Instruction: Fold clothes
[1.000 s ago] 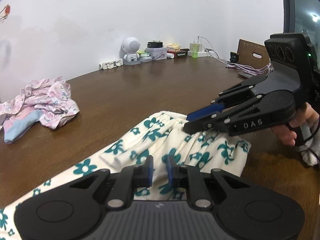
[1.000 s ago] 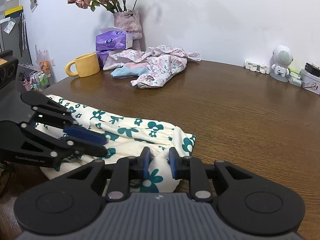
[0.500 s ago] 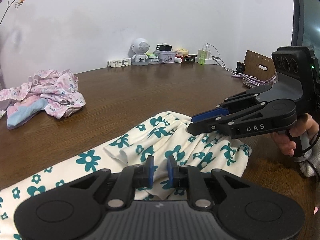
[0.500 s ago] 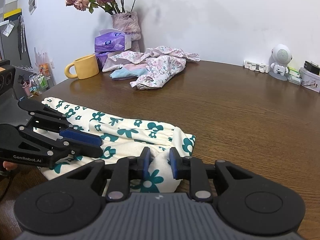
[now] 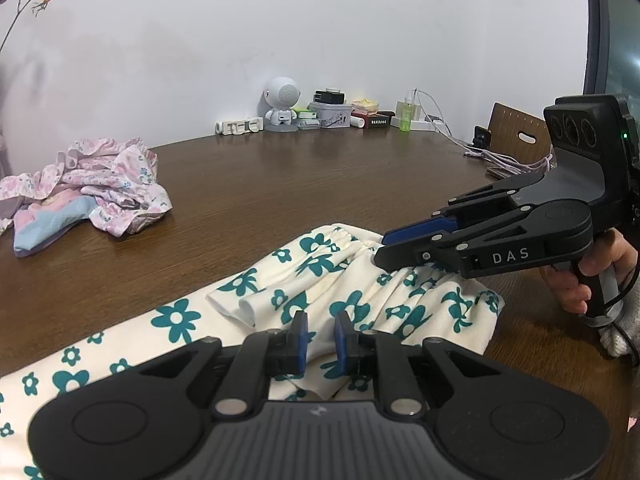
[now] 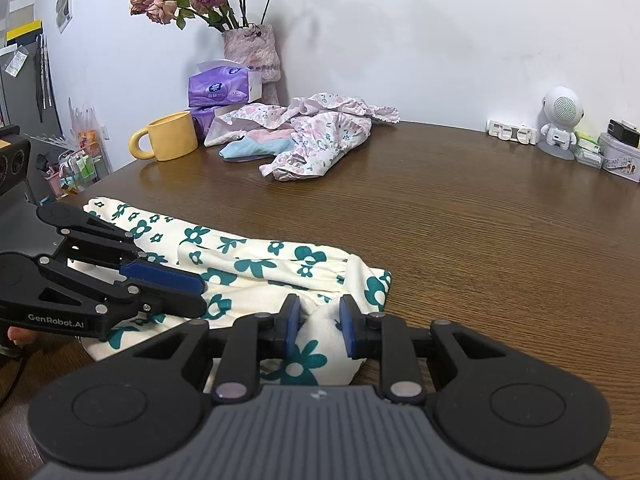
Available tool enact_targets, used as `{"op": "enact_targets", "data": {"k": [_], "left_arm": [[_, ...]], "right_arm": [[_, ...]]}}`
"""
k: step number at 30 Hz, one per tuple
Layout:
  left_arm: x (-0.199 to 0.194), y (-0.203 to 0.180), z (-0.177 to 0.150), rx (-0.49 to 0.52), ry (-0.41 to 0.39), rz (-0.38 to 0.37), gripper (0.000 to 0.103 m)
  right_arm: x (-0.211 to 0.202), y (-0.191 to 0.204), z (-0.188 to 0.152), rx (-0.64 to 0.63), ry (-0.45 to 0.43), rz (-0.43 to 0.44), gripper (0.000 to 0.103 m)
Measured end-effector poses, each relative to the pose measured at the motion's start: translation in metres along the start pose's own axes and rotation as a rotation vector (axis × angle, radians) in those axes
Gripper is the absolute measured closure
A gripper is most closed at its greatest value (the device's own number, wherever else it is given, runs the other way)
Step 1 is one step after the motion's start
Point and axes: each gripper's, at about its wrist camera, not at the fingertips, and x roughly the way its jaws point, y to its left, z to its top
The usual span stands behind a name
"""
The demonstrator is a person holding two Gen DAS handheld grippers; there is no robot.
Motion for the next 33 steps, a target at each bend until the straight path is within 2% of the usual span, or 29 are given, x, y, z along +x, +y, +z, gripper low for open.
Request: {"op": "enact_targets", "data": {"k": [3,7,12,18,20,21,23,26,30,33], "left_arm": [[-0.005,0.002,0.002,-0.024,-0.017,-0.003,0.088],[-0.023,-0.003,0.009,-0.050,-0.101,0.005,0.082],[-0.030,-0.022,0.013,-0.029,-0.150,-0.076,0.075],[-0.016,-0.030,0.011,-0.009,-0.081,-0.138,0.074],[-0.011,-0.029,0.009,-0.010,-0.049,-0.120,0.075],[-0.008,-0.027,0.008,-0.012,-0.030,-0.111,0.077],[-0.002,-0.024,0.005,-0.013,0.009,-0.099,0.088],[0.001,-0.025,0.000,-0.004,0.026,-0.089,0.088],[-0.001,-0.025,-0.003,0.004,0.025,-0.081,0.088],[-0.001,-0.023,-0.003,-0.006,0.027,-0.087,0.088]], "right_arm": [[0.000,-0.001,0.001,-0.001,0.000,0.000,0.081],[0.000,-0.001,0.001,-0.002,0.000,-0.002,0.081],[0.000,-0.001,0.001,0.005,0.000,-0.001,0.081],[0.001,-0.001,0.002,0.009,-0.001,0.000,0.081],[0.001,-0.001,0.001,0.010,-0.001,0.000,0.081],[0.001,-0.001,0.001,0.010,-0.001,0.000,0.081],[0.001,-0.001,0.001,0.011,-0.004,0.002,0.080],[-0.006,-0.005,0.002,0.038,-0.025,0.020,0.078],[-0.032,-0.010,-0.001,0.145,-0.077,0.048,0.077],[-0.040,-0.007,-0.010,0.176,-0.067,0.045,0.077]]}}
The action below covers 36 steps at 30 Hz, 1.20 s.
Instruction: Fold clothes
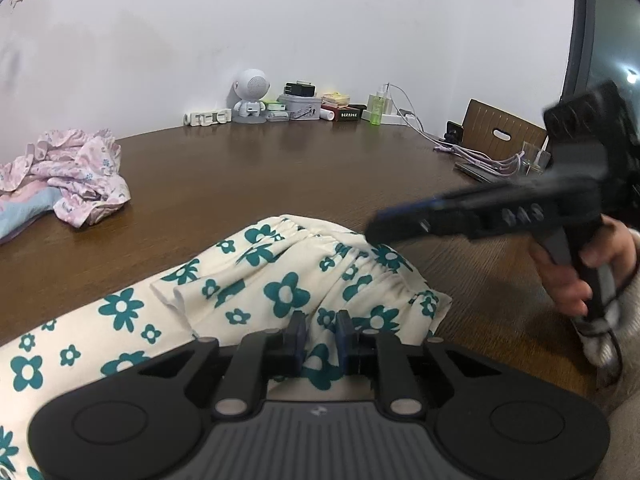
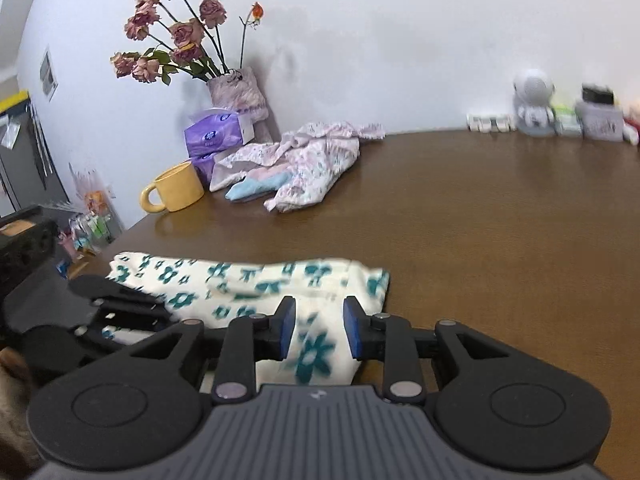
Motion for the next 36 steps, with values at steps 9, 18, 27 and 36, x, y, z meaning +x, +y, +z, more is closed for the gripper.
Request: {"op": "enact_targets", "data": {"k": [9,18,27,36], "left_arm": [[-0.018,-0.012,0.006,0.050,-0.115,0.006,0.083],[0.002,-0.013,0.001,0.045,-0.010,0.039,0.082],[-0.019,-0.016,0.003,0.020,-0.074,-0.012,0.083],[-0.023,-0.057,-0.008,0.198,-0.022,-0.004,0.073]], "right_arm": [[0.012,0.030,-0.018,-0.161,0.057,-0.110,0.082],[0.001,0.038,-0.020,-0.158,0.028,-0.130,0.082],[-0.010,0.037,-0.033,-0.081,0.032,-0.096,0.082],[-0.010,0.041,-0.036,-0.080,0.020,-0.112,0.082]]}}
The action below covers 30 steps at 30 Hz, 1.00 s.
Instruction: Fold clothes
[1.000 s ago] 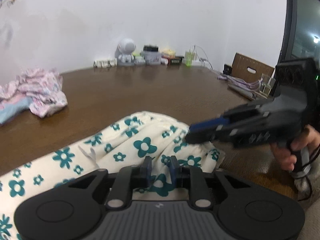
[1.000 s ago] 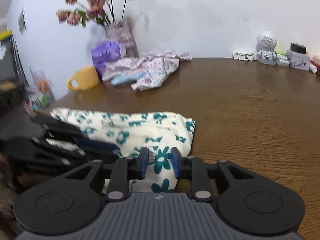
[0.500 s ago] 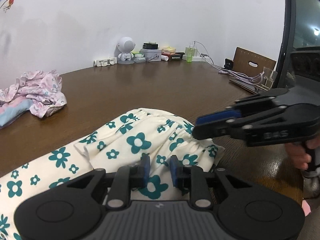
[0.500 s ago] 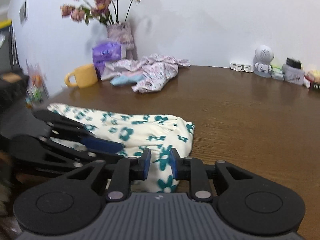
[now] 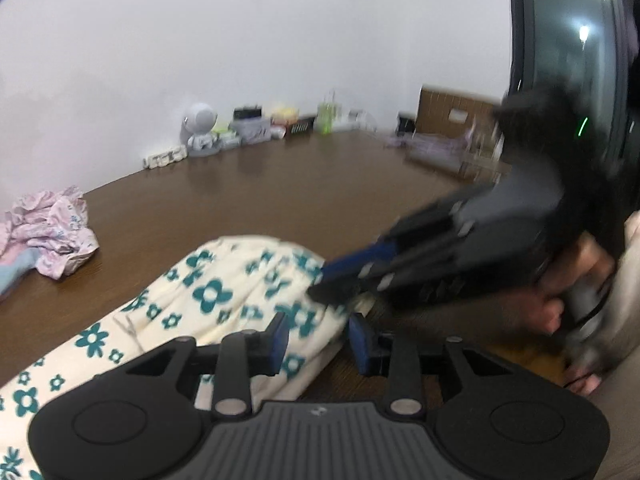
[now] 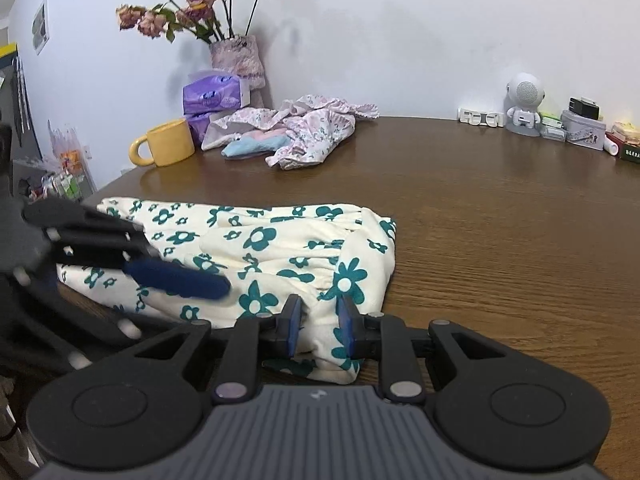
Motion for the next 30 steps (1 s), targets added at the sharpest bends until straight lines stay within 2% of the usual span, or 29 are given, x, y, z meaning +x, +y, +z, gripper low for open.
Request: {"op": "enact_targets", "data": {"k": [2,5,9,14,19,24,27,30], "left_arm": [[0.006,0.001,-0.002,0.003,0.026,0.022,0.086],[0.007,0.004,-0.004,0.001,0.028,0.036,0.090],[0.007,0.006,-0.006,-0.010,0.026,0.033,0.091],[0.005,0.008,-0.007,-0.033,0.021,0.024,0.091],[-0.004,0.012,-0.011,-0.058,0.013,0.023,0.090],[-0.019,0.013,-0.014,-0.063,-0.006,0.031,0.090],[-0.016,0.013,-0.018,-0.052,0.024,0.055,0.089],[-0.014,0.019,-0.021,-0.075,0.030,0.048,0.090]], "right_arm": [[-0.008,-0.001,-0.001,0.008,-0.021,0.004,0.082],[-0.025,0.002,-0.004,-0.022,-0.050,0.001,0.080],[-0.036,0.009,-0.011,-0.082,-0.036,0.004,0.080],[-0.023,0.014,-0.016,-0.124,-0.012,-0.035,0.080],[-0.012,0.023,-0.021,-0.201,0.006,-0.077,0.086],[-0.012,0.020,-0.020,-0.174,0.015,-0.074,0.088],[-0.014,0.019,-0.020,-0.162,0.012,-0.068,0.086],[-0.019,0.015,-0.018,-0.130,0.004,-0.044,0.083]]}}
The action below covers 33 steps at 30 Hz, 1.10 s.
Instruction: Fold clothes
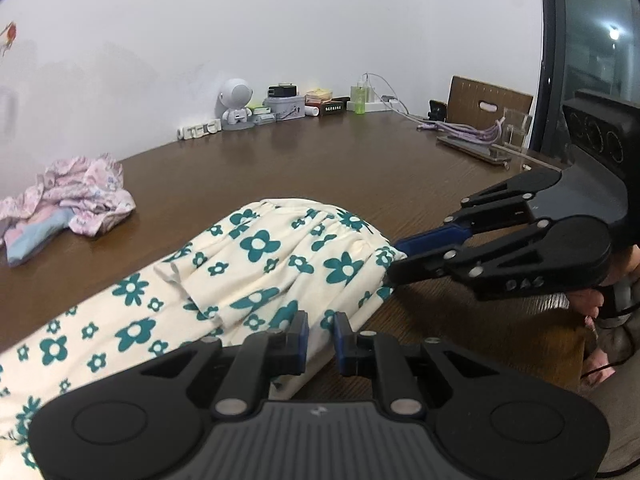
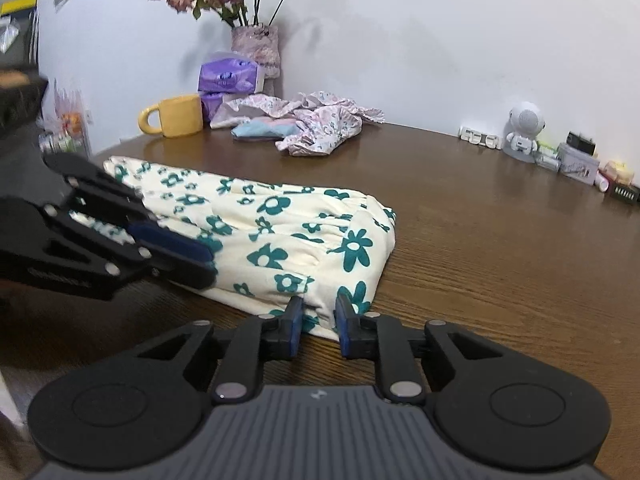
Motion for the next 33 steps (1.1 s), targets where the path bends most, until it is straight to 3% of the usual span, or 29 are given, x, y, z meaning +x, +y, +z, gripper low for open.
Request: {"op": "enact_targets", "data": {"k": [7,16,19,22,28,30,33], "left_arm": [[0.001,0.005,-0.003,-0.026,-0.007,-0.011,0.090],[-0.010,0.006,-0.002,-0.050,-0.031,-0.014,0.090],[-0.019,0.001,0.009,-0.041,-0.085,-0.032,0.086],[-0.013,0.002,0.024,-0.032,-0.097,0.001,0.082],[0.025,0.019,0.044,-0.048,-0.026,0.045,0.083],[0.037,0.023,0.039,-0.036,0.019,0.068,0.084],[0.042,0.029,0.030,-0.050,0.019,0.051,0.084]], "right_arm": [[-0.011,-0.012,0.014,0.092,-0.079,0.094,0.083],[0.021,-0.002,0.013,0.057,-0.003,0.050,0.083],[0.022,-0.001,0.013,0.059,0.004,0.047,0.083],[0.023,0.001,0.013,0.051,0.005,0.036,0.083],[0.021,0.001,0.014,0.049,0.004,0.035,0.083],[0.017,-0.004,0.016,0.076,-0.004,0.061,0.082],[0.013,-0.023,0.022,0.170,-0.019,0.143,0.082]]}}
